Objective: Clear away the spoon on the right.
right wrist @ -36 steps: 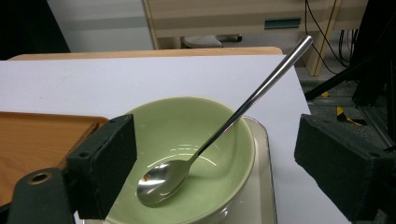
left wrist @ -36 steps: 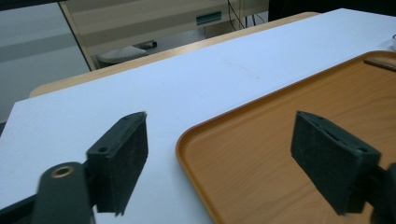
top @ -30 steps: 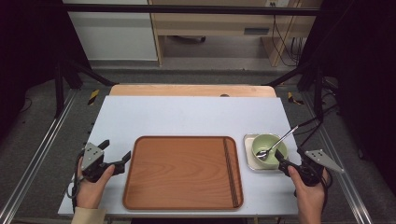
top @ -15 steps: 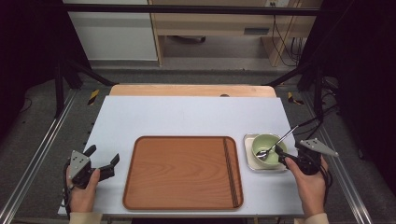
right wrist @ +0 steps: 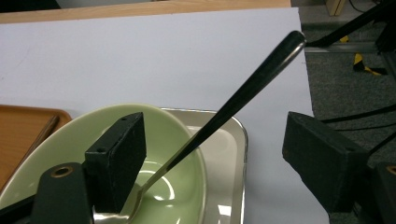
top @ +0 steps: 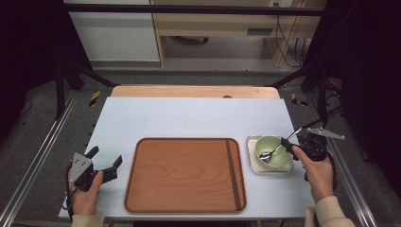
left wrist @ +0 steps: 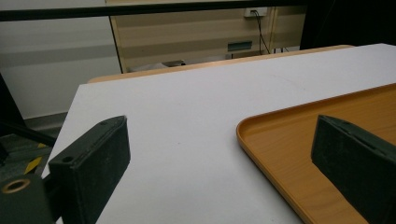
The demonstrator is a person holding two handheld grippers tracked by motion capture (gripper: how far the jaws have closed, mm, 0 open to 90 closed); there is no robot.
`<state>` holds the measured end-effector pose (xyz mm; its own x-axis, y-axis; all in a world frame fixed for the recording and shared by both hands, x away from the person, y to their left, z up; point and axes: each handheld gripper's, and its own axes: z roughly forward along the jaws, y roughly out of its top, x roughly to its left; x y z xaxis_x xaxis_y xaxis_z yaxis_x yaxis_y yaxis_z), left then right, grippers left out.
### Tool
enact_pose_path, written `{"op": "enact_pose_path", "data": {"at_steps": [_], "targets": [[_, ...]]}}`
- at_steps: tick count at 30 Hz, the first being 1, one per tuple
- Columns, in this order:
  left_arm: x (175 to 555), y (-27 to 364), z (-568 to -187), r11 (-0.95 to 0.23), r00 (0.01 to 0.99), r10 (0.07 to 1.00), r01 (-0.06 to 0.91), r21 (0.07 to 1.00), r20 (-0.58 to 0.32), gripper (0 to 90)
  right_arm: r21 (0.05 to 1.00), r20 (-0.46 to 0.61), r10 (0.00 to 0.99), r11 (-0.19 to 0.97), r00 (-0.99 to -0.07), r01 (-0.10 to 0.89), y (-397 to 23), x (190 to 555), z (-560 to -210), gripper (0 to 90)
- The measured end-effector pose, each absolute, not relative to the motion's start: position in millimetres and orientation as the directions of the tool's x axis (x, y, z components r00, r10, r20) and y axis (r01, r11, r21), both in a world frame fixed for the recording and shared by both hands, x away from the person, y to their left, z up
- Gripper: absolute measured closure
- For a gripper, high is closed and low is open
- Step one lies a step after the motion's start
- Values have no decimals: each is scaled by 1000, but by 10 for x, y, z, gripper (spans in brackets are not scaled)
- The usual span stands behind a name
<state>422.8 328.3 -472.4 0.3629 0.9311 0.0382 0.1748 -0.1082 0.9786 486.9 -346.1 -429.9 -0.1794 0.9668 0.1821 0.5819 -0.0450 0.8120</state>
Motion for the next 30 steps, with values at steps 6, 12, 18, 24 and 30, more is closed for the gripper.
{"op": "enact_pose_path", "data": {"at_steps": [6, 12, 18, 24, 30], "targets": [[4224, 3281, -4723, -110, 366, 930, 172, 979, 40, 44, 826, 242, 953, -104, -181, 555, -3548, 4998, -4338, 349], [4228, 3283, -4729, -107, 366, 930, 173, 979, 37, 44, 840, 272, 939, -125, -211, 527, -3592, 5058, -4289, 573], [4227, 3281, -4729, -108, 366, 930, 174, 979, 38, 44, 859, 260, 937, -114, -234, 499, -3575, 5038, -4223, 735], [4233, 3272, -4737, -116, 369, 928, 181, 977, 41, 46, 880, 254, 925, -99, -284, 464, -3521, 5005, -4082, 822], [4236, 3285, -4739, -120, 367, 929, 182, 976, 45, 47, 904, 217, 915, -58, -339, 424, -3435, 5000, -3879, 892]]}}
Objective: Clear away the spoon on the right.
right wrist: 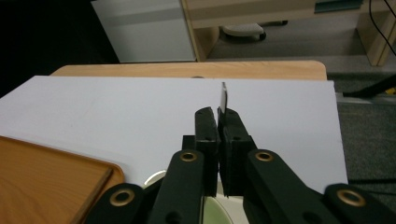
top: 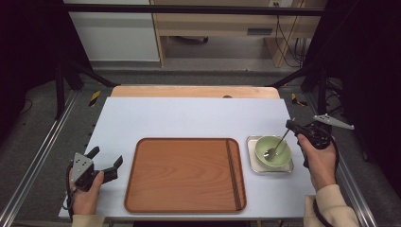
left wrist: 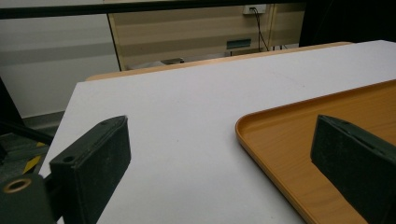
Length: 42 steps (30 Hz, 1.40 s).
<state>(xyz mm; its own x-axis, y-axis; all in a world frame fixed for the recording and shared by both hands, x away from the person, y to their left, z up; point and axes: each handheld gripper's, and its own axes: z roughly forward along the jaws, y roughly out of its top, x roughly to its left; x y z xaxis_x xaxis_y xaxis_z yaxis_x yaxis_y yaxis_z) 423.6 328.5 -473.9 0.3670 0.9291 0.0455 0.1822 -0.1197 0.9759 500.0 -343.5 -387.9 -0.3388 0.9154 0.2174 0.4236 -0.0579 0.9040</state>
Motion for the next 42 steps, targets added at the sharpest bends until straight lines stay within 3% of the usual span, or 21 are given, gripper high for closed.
{"op": "enact_pose_path", "data": {"at_steps": [22, 42], "targets": [[4251, 3287, -4754, -114, 377, 926, 186, 976, 36, 43, 986, -7, 899, 80, -438, 149, -2961, 4772, -2852, 893], [4252, 3306, -4753, -111, 374, 927, 185, 976, 34, 42, 984, -40, 845, 124, -532, 124, -2486, 4784, -2745, 893]]}}
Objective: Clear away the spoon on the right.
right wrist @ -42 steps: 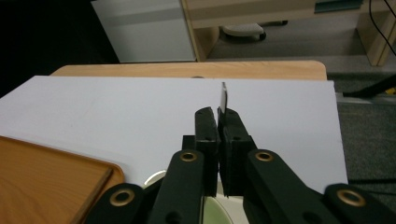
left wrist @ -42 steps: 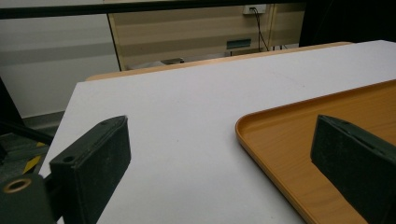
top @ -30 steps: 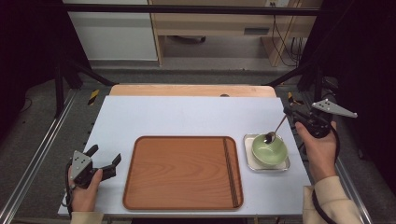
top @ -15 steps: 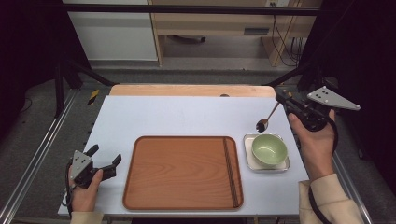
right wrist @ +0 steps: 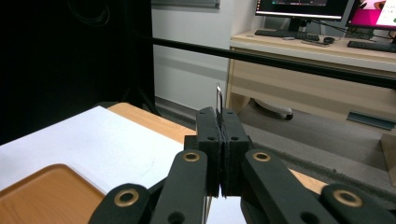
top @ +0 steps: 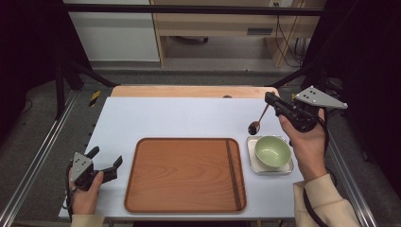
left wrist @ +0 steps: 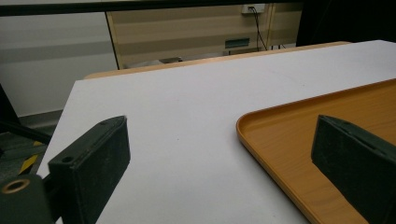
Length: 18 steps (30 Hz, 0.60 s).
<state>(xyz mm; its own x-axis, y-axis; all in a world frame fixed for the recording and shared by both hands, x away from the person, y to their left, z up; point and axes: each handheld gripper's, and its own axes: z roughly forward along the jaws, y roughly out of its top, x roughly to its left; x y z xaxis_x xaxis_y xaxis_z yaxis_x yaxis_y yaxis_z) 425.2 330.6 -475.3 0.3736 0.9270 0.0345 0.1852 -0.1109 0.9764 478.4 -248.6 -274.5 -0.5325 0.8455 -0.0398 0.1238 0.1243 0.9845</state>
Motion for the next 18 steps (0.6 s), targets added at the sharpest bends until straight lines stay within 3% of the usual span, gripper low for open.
{"op": "enact_pose_path", "data": {"at_steps": [18], "targets": [[4256, 3296, -4757, -119, 381, 924, 189, 975, 39, 42, 969, 20, 780, 139, -626, 204, -2074, 4802, -2938, 894]]}}
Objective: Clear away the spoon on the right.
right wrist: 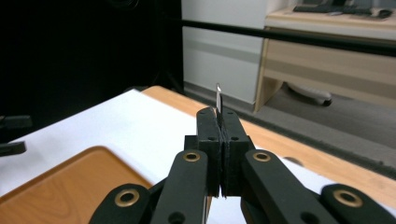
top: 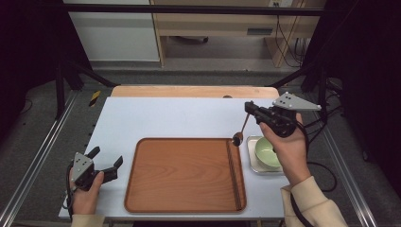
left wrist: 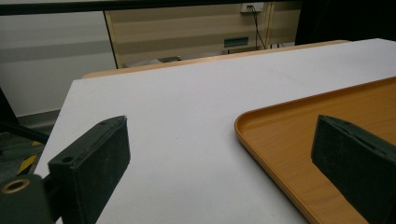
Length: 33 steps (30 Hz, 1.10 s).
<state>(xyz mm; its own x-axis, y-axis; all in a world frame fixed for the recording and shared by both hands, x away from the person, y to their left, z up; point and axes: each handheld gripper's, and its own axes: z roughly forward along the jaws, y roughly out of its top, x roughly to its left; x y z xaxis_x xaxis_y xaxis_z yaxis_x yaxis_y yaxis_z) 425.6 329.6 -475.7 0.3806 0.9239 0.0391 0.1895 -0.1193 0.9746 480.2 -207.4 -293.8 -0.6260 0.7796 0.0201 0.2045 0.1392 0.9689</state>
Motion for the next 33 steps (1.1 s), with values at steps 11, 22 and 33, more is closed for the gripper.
{"op": "enact_pose_path", "data": {"at_steps": [11, 22, 33], "targets": [[4260, 3288, -4762, -120, 384, 922, 190, 975, 38, 42, 938, 86, 671, 195, -737, 287, -1604, 4758, -3171, 894], [4261, 3280, -4762, -121, 387, 921, 190, 974, 39, 42, 911, 158, 599, 218, -785, 350, -1438, 4647, -3382, 894], [4263, 3275, -4764, -126, 392, 919, 193, 973, 42, 43, 872, 230, 551, 249, -802, 421, -1431, 4544, -3575, 893]]}}
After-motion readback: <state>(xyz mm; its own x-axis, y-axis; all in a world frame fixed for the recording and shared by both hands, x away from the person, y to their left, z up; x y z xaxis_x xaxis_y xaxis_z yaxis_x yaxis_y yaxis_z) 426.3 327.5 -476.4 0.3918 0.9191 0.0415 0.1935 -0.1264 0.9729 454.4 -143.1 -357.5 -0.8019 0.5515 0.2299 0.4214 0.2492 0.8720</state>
